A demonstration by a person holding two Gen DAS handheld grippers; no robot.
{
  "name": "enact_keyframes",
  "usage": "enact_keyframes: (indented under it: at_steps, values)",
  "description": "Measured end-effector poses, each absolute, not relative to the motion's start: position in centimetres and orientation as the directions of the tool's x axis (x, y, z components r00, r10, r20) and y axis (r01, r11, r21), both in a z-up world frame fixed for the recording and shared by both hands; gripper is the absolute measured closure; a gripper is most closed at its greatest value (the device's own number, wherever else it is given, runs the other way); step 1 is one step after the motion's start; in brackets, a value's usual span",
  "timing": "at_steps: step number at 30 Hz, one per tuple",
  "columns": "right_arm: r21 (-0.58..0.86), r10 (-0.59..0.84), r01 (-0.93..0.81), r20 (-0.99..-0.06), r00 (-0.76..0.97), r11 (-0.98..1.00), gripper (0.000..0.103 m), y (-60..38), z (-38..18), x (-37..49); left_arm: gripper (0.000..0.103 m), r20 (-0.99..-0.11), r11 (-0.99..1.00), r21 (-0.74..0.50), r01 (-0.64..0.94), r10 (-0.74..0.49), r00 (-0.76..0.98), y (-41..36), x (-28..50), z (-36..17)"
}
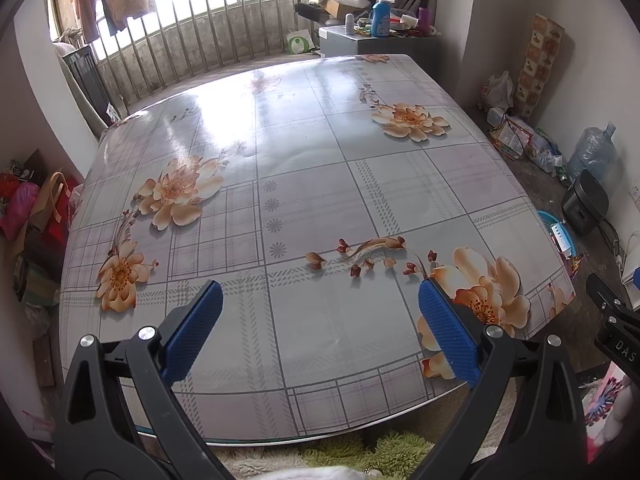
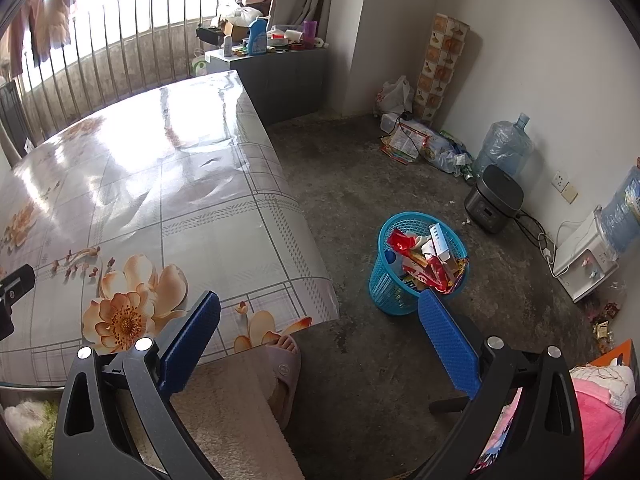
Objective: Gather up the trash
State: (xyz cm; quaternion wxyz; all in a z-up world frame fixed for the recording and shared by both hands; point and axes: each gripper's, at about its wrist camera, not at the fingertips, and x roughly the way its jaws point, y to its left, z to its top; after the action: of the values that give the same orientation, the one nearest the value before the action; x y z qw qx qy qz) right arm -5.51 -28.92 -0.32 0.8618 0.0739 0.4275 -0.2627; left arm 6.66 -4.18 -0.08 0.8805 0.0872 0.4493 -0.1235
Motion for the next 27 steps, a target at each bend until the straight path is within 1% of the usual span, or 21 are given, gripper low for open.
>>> enact_keyframes:
  at_steps: [27]
  values:
    - [-0.09,-0.379,0.51,-0.78,0.498,0.855,0.007,-28.98,-0.32,-5.4,0.009,-0.815,0.956,0.042,0.289,-0.134,0.563,-4.11,6.6,-0.24]
